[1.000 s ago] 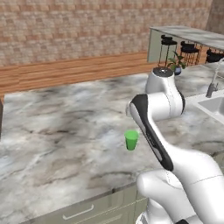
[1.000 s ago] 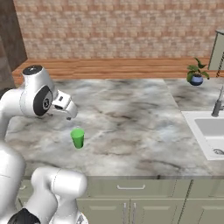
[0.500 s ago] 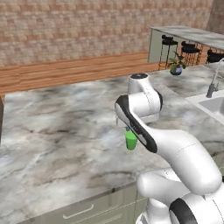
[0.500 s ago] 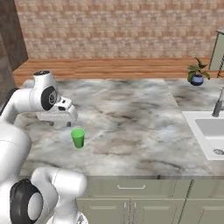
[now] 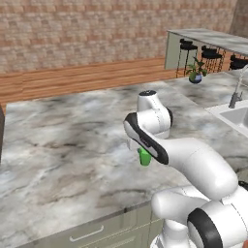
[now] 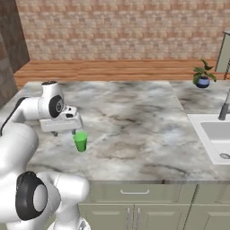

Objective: Place the pitcher and cup on the dining counter for serving.

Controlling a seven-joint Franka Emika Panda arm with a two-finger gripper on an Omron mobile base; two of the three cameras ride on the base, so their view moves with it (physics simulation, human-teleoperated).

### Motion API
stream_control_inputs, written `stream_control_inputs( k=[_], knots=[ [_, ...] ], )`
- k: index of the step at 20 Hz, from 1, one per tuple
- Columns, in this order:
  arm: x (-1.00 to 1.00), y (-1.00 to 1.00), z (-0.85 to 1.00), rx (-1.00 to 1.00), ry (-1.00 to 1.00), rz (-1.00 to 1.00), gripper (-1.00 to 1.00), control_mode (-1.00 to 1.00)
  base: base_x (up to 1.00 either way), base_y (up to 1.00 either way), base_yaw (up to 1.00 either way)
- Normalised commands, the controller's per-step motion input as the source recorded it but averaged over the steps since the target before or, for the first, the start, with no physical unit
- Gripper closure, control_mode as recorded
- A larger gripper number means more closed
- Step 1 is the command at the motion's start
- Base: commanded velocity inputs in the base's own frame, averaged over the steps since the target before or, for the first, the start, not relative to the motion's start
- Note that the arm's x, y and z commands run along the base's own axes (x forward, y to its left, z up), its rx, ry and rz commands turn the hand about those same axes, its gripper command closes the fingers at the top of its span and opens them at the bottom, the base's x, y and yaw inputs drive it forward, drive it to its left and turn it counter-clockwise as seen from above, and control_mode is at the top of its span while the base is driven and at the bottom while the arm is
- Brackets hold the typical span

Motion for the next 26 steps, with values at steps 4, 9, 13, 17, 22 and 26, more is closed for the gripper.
stream_control_inputs(
  k=[4, 9, 13, 17, 22, 26],
  knots=[
    [0.20, 0.01, -0.23, 0.00, 0.05, 0.20, -1.00, -1.00, 0.00, 0.00, 0.00],
    [0.07, 0.00, -0.27, 0.00, 0.05, 0.17, -1.00, -1.00, 0.00, 0.00, 0.00],
    [0.13, 0.00, -0.26, 0.00, 0.05, 0.12, -1.00, -1.00, 0.00, 0.00, 0.00],
    [0.22, 0.00, -0.22, 0.00, 0.05, 0.10, -1.00, -1.00, 0.00, 0.00, 0.00],
    [0.20, 0.00, -0.26, 0.00, 0.09, 0.07, -1.00, -1.00, 0.00, 0.00, 0.00],
    [0.14, 0.00, -0.31, 0.01, 0.15, 0.06, -1.00, -1.00, 0.00, 0.00, 0.00]
  ],
)
